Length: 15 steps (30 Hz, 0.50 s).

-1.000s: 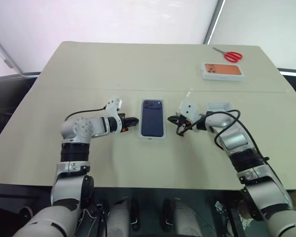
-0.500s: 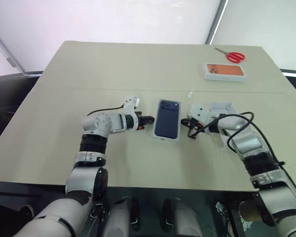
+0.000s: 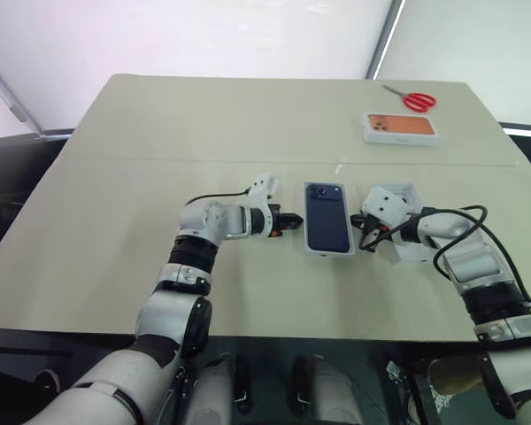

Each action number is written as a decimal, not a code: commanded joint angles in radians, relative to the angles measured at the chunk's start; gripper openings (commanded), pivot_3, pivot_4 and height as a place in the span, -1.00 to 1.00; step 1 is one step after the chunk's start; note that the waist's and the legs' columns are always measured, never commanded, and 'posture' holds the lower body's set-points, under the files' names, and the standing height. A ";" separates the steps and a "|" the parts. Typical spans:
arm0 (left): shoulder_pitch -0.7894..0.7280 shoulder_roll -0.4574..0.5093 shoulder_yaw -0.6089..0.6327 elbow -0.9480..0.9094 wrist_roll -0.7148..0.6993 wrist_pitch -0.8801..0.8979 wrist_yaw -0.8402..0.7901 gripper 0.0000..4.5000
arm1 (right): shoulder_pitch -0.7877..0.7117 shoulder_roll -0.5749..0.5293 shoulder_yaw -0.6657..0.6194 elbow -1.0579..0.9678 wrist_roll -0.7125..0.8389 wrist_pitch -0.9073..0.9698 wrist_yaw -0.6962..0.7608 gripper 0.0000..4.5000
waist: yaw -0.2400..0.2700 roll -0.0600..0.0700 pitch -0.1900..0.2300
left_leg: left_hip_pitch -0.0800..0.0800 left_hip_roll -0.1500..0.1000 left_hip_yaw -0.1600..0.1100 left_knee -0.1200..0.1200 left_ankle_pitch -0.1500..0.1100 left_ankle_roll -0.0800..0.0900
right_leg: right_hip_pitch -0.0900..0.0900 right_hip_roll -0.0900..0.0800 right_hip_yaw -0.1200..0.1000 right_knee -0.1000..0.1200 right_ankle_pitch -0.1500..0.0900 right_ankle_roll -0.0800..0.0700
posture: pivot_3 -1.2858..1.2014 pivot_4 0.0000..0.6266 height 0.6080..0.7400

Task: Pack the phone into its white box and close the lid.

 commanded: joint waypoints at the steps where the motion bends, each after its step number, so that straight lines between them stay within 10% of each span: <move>1: -0.032 -0.020 -0.014 -0.004 0.003 -0.015 -0.029 -1.00 | -0.016 -0.006 -0.026 0.001 -0.002 -0.023 -0.018 -0.98 | 0.000 0.000 0.000 | 0.000 0.000 0.000 0.000 0.000 0.000 | 0.000 0.000 0.000 0.000 0.000 0.000 | 0.03 -0.52 0.96; 15: -0.019 -0.051 -0.027 -0.034 0.024 -0.019 -0.048 -1.00 | -0.022 -0.008 -0.019 0.011 -0.011 -0.018 -0.012 -0.98 | 0.001 0.000 0.000 | 0.000 0.000 0.000 0.000 0.000 0.000 | 0.000 0.000 0.000 0.000 0.000 0.000 | 0.03 -0.52 0.96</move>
